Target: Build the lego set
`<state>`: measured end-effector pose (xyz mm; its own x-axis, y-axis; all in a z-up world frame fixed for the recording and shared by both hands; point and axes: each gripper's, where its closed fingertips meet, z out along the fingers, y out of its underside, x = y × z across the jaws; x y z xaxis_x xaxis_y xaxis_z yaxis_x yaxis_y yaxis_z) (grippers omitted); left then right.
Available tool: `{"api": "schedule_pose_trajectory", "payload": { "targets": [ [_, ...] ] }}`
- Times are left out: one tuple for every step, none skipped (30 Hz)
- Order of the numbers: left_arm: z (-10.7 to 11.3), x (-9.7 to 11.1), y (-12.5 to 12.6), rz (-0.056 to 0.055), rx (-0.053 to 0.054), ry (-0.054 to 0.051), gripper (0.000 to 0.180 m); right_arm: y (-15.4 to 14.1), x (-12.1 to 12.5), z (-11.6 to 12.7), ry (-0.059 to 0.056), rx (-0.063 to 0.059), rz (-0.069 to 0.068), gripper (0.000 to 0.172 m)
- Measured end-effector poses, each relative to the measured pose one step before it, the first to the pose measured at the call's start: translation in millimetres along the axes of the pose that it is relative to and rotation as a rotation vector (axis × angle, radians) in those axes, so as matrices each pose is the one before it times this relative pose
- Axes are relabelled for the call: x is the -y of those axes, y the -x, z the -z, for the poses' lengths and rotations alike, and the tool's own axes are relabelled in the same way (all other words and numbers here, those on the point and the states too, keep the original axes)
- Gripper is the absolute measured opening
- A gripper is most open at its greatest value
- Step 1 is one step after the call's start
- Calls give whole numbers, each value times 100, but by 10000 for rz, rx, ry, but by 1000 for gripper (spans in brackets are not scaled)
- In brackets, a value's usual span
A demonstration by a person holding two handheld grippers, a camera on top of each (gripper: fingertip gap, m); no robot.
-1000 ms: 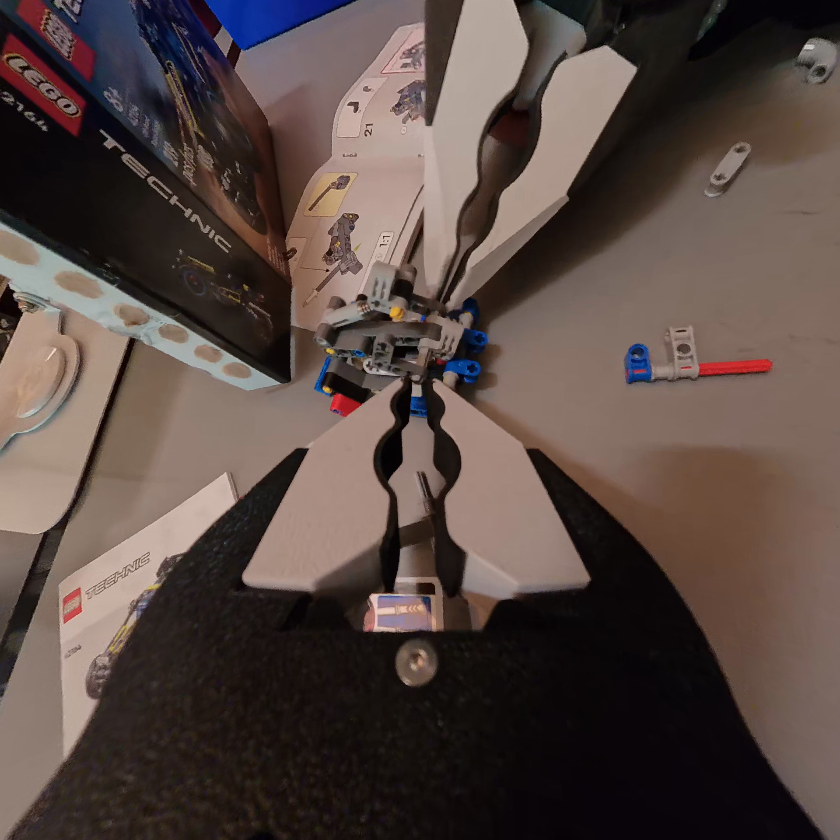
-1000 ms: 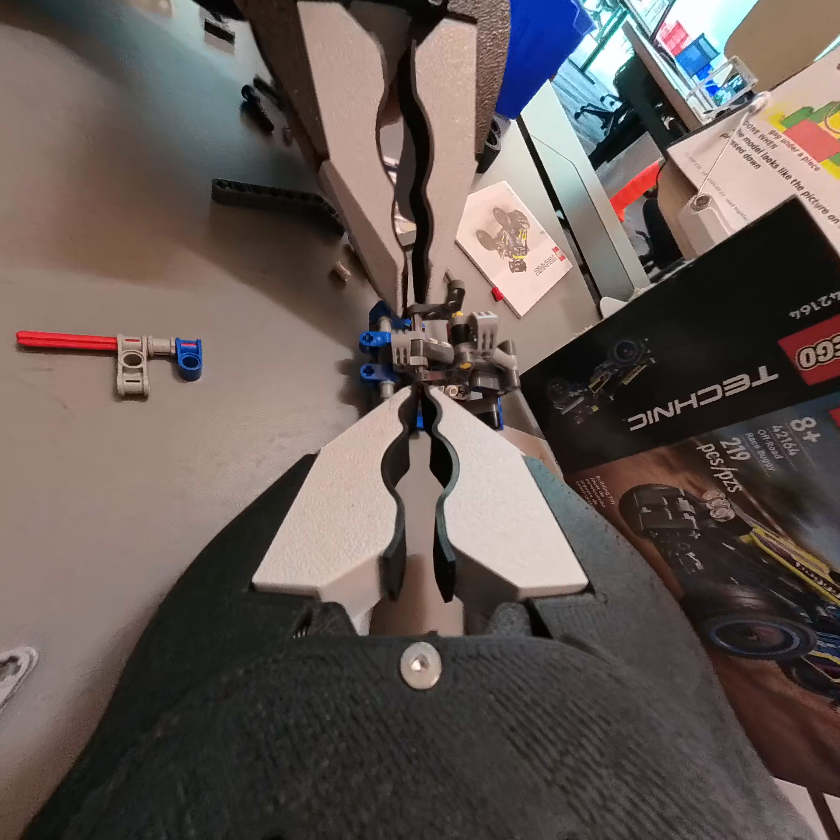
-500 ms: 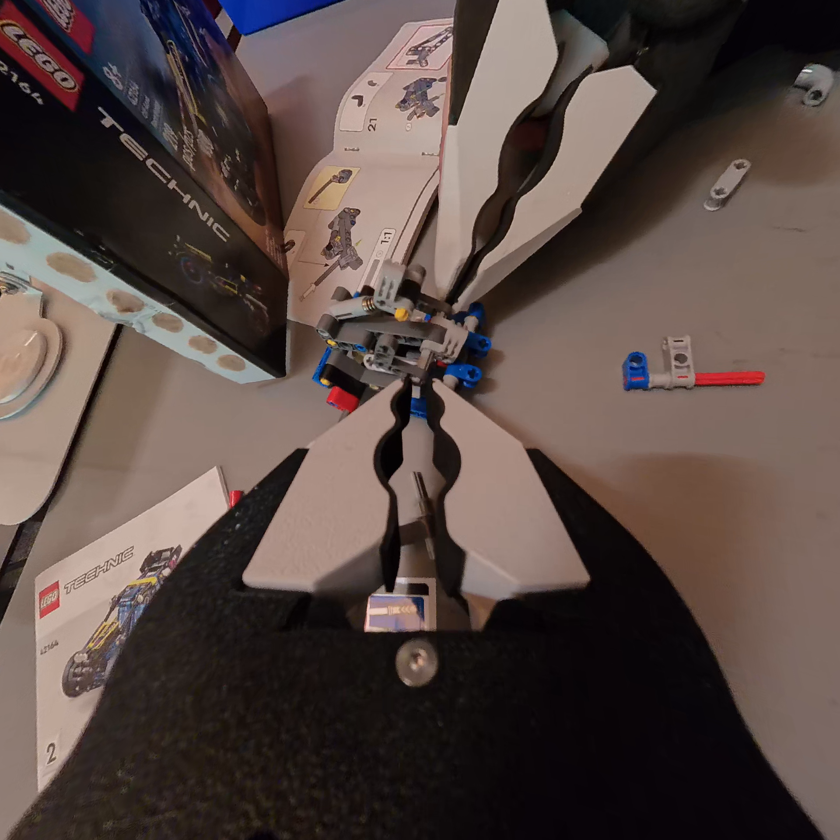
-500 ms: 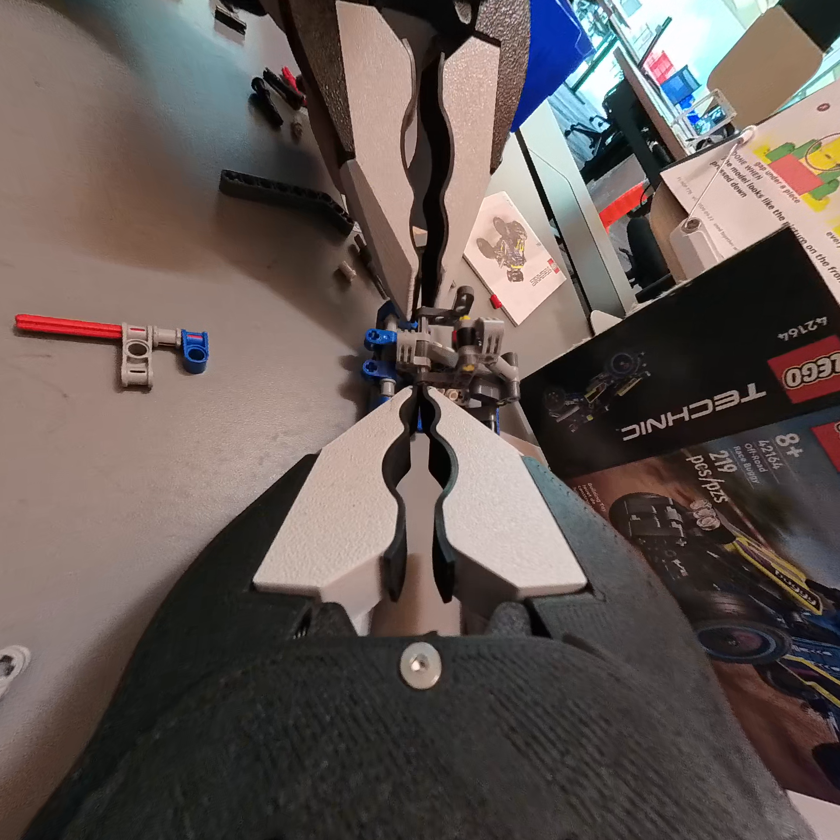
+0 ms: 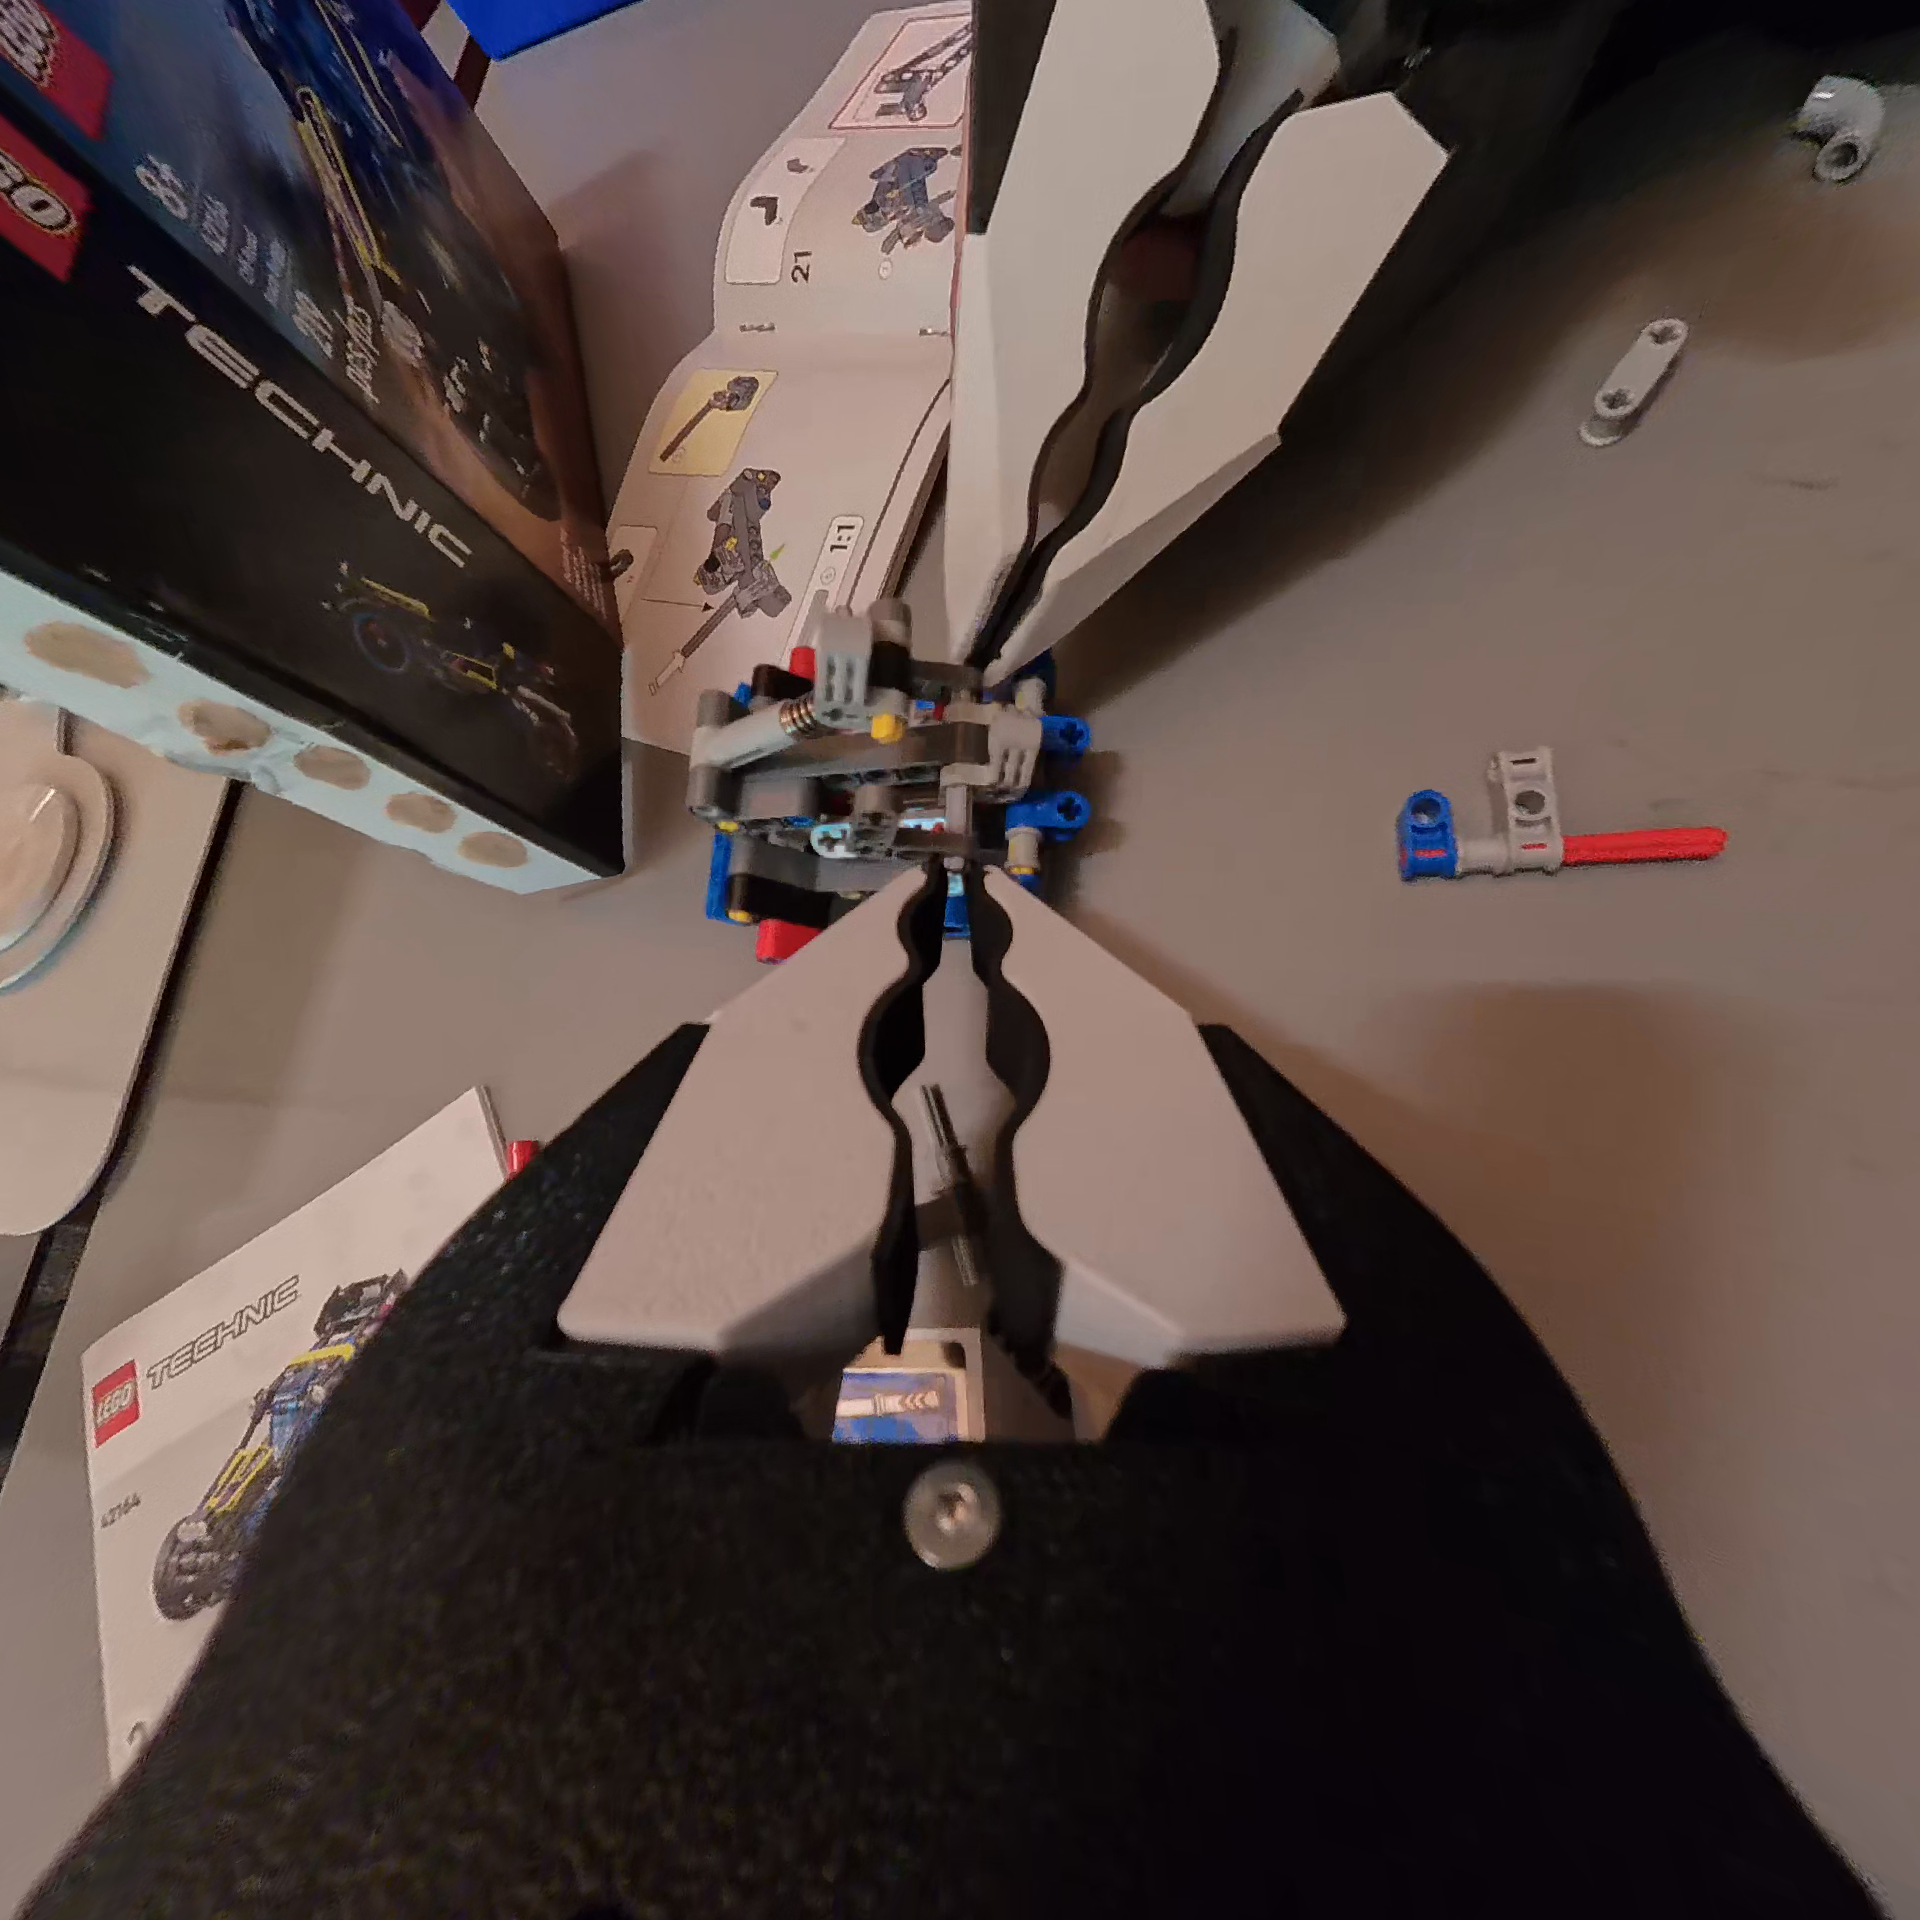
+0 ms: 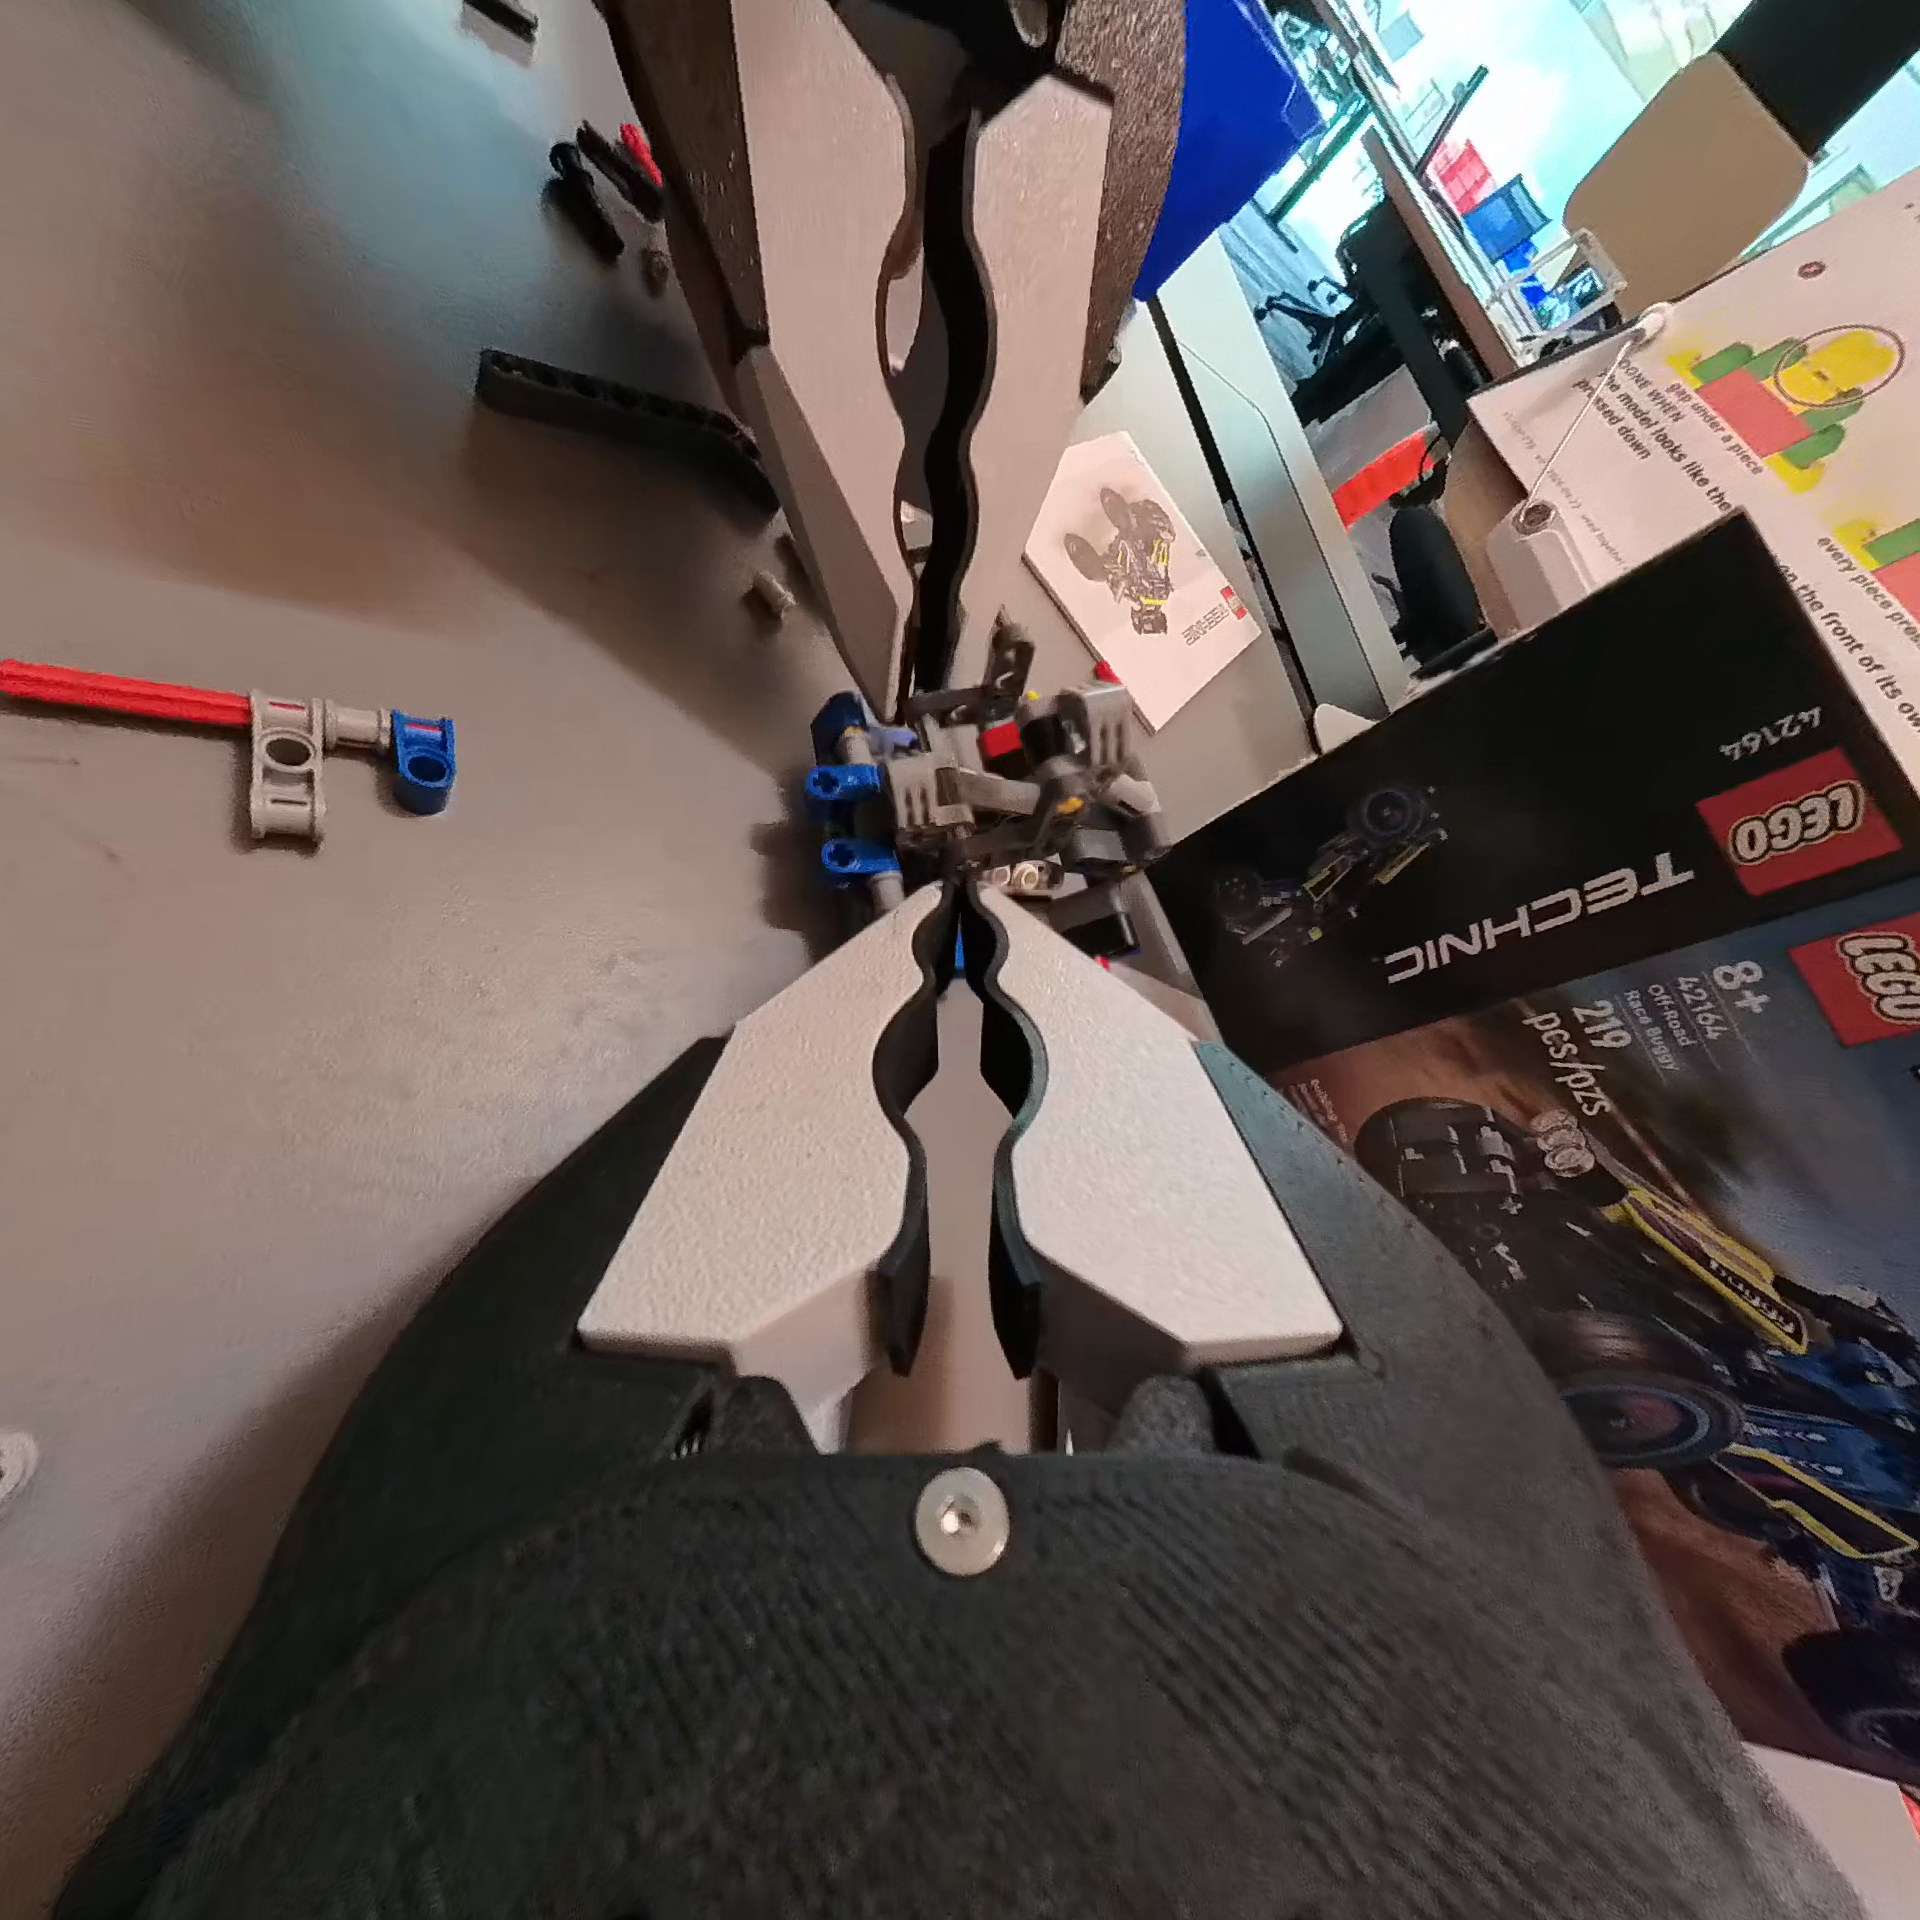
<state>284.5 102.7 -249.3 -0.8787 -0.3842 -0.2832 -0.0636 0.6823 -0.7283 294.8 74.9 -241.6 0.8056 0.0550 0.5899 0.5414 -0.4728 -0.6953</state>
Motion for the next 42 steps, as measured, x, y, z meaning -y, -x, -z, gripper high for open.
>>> {"api": "schedule_pose_trajectory", "payload": {
  "targets": [
    [10, 7, -1, -37, 15, 38, 0, 8, -100, 112, 35, 6, -22, 0],
    [-14, 40, -15, -38, 15, 14, 0, 45, 48, 123, -52, 29, -33, 0],
    [-23, 60, -24, -60, 21, -1, 0, 40, 40, 114, -47, 30, -18, 0],
    [-7, -13, 6, -66, 23, 27, 1, -122, -26, 123, 7, -70, 1, 0],
    [43, -97, 17, -41, 11, 73, 2, -249, 10, 149, 1, -135, -39, 0],
    [93, -103, 111, 9, 40, 65, 4, -240, 96, 137, -55, -105, -104, 0],
    [125, -27, 102, 51, 8, 1, 5, -236, 106, 109, -70, -89, -165, 0],
    [155, 65, 30, 69, -41, -64, 6, -331, 95, 73, -72, -138, -170, 1],
    [183, 99, 13, 54, -47, -73, 6, -387, 208, 47, -129, -183, -93, 4],
    [179, 95, 131, 39, 38, -54, 7, -427, 279, 5, -118, -185, 49, 8],
    [166, 160, 285, 31, 151, -80, 7, -617, 354, -40, -111, -290, 95, 13],
    [118, 270, 271, 37, 154, -138, 7, -626, 474, -90, -164, -273, 6, 18],
    [69, 318, 158, 36, 102, -157, 8, -359, 554, -143, -209, -114, -108, 21],
    [-7, 251, 158, 33, 112, -111, 9, -59, 481, -174, -180, 50, -128, 23],
    [-38, 157, 187, 9, 143, -52, 11, 273, 237, -178, -59, 228, -19, 25],
    [-66, 135, 155, -5, 135, -49, 12, 201, -132, -144, 126, 162, 125, 25],
    [-109, 220, 169, 29, 148, -104, 13, -123, -205, -122, 151, -71, 157, 25],
    [-139, 282, 73, 53, 100, -144, 14, 68, -16, -98, -18, 25, 107, 22],
    [-170, 278, -187, 78, -76, -147, 15, 249, 56, -103, -61, 134, 9, 18],
    [-187, 165, -313, 86, -157, -82, 15, 218, 36, -93, -38, 84, -4, 15],
    [-183, 11, -185, 68, -76, 8, 16, 103, -8, -84, -27, -10, 87, 14],
    [-171, -59, -41, 23, 15, 40, 17, 51, -47, -51, -7, -54, 132, 15],
    [-112, -40, 1, -11, 44, 15, 17, 1, -43, -49, -21, -72, 55, 16],
    [-75, 2, 18, -20, 45, -6, 17, 30, 36, -14, -77, -39, -12, 16],
    [-58, 30, 16, -10, 39, -13, 16, 35, 231, 67, -170, -29, 11, 12],
    [-35, 56, 7, -1, 33, -19, 16, 94, 285, 124, -176, 23, 68, 6],
    [-21, 44, 75, -9, 66, -9, 16, 41, 117, 88, -43, -1, 28, 4],
    [27, 31, 65, -46, 47, 2, 16, 16, 15, 36, 7, -11, -32, 4],
    [52, 91, -3, -68, 15, -35, 16, 79, 38, 106, -37, 66, -26, 4],
    [67, 103, 41, -91, 48, -47, 17, 157, 124, 203, -115, 168, -7, 10],
    [79, 79, 106, -151, 99, -32, 17, 20, 136, 295, -154, 129, -63, 17],
    [88, 41, 76, -189, 81, -5, 17, -158, 32, 336, -113, 84, -218, 15],
    [102, 47, 48, -175, 52, -1, 17, -141, -145, 250, -56, 142, -337, 13],
    [122, 125, 82, -131, 53, -45, 17, -62, -271, 118, 4, 190, -314, 14],
    [112, 185, 146, -90, 70, -69, 17, -69, -424, 4, 79, 140, -260, 15],
    [75, 181, 69, -85, -7, -58, 18, 27, -478, -83, 118, 167, -186, 16],
    [0, 165, -63, -72, -113, -48, 19, 215, -366, -121, 53, 266, -86, 16],
    [-65, 99, -73, -57, -135, -10, 21, 208, -95, -121, -41, 250, -21, 14],
    [-121, 45, -28, -105, -109, 2, 22, 61, 133, -128, -107, 118, 57, 12],
    [-167, -6, 62, -152, -64, 23, 22, 137, 186, -132, -134, 154, 71, 12],
    [-180, -40, 81, -150, -63, 45, 23, 95, -38, -156, 15, 129, 54, 12],
    [-172, 9, 13, -114, -126, 16, 22, -6, -170, -122, 90, 54, 49, 11]
  ]
}}
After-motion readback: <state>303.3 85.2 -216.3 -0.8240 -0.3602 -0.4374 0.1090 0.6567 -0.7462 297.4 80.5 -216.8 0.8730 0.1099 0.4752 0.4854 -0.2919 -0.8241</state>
